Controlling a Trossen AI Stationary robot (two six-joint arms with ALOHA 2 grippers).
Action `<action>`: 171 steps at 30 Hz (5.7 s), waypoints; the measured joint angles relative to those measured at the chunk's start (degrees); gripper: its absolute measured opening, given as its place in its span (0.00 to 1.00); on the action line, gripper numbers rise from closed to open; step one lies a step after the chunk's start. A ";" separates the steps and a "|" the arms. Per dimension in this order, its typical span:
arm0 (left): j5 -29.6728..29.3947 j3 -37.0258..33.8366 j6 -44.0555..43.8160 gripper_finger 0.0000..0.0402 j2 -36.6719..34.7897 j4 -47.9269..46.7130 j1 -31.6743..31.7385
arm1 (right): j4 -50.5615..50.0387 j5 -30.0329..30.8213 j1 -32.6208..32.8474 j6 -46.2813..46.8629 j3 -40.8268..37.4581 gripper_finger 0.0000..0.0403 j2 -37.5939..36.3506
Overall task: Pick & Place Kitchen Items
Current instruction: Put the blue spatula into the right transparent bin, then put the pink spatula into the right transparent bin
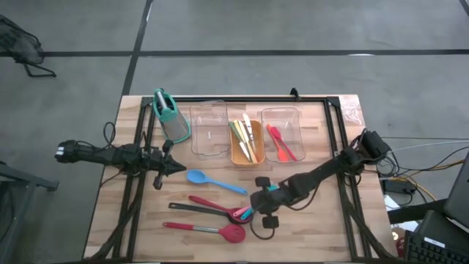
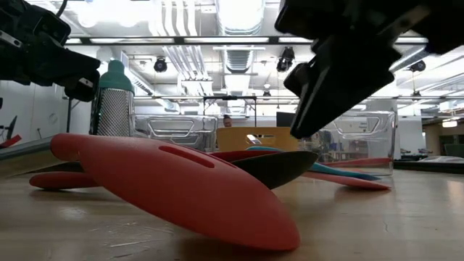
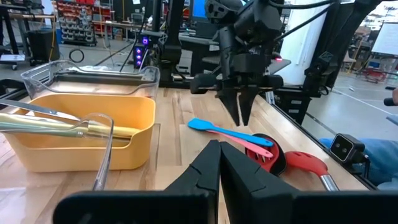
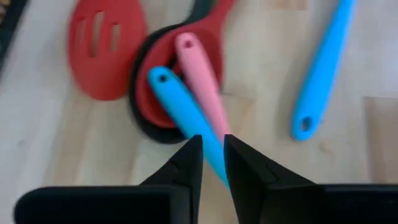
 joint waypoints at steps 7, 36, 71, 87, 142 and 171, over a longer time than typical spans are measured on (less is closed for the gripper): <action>0.01 -0.01 0.01 0.03 0.00 0.00 -0.02 | 0.02 1.50 0.45 -0.29 -0.39 0.34 0.09; 0.00 0.00 0.01 0.03 0.00 0.00 -0.02 | 0.32 1.61 0.36 -0.27 -1.90 0.26 3.26; 0.00 0.01 0.00 0.03 0.09 0.00 -0.02 | -13.80 25.85 0.34 15.46 -1.90 0.04 -10.00; -0.01 0.00 0.01 0.03 0.11 0.00 -0.01 | -20.07 50.54 -8.18 20.38 -2.48 0.05 -22.29; 0.00 0.00 0.01 0.03 0.11 -0.02 -0.02 | -20.26 43.27 -21.52 20.96 -7.15 0.41 -21.31; 0.01 0.01 0.01 0.03 0.11 0.00 -0.01 | -5.29 17.81 -2.70 4.60 -7.26 0.59 -16.21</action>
